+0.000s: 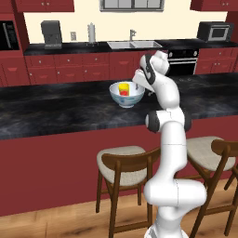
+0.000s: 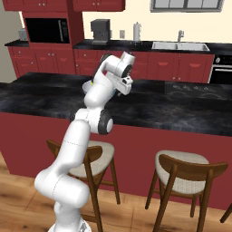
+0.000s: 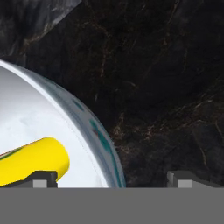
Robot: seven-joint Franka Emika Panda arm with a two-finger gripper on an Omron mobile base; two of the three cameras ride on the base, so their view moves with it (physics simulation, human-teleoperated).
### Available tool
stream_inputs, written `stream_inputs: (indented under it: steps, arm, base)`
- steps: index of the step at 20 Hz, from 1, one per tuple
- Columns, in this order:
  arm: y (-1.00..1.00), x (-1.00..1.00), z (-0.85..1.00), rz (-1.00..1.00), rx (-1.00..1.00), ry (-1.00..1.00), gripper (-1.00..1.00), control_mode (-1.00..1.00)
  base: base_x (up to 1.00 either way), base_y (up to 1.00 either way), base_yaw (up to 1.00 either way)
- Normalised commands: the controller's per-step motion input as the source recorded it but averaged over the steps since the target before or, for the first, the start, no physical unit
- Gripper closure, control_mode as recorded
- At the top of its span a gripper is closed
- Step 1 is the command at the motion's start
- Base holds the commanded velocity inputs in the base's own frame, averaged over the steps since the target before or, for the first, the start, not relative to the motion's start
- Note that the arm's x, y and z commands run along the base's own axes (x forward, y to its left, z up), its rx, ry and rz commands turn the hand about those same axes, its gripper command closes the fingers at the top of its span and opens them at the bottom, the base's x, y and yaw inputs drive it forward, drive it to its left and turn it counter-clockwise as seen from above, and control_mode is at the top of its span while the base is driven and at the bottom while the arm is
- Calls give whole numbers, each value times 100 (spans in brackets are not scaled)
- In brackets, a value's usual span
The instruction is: Place the cup inside the bowl on the dining table and move the bowl to any counter.
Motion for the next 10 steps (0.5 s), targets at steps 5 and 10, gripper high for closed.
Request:
stream_inputs:
  steps: [5,10]
  arm:
    - [7,0,-12,0,0,0,-100,-100]
    - [2,0,-2,0,0,0,-100,-100]
  base:
    - [0,0,0]
    - [0,0,0]
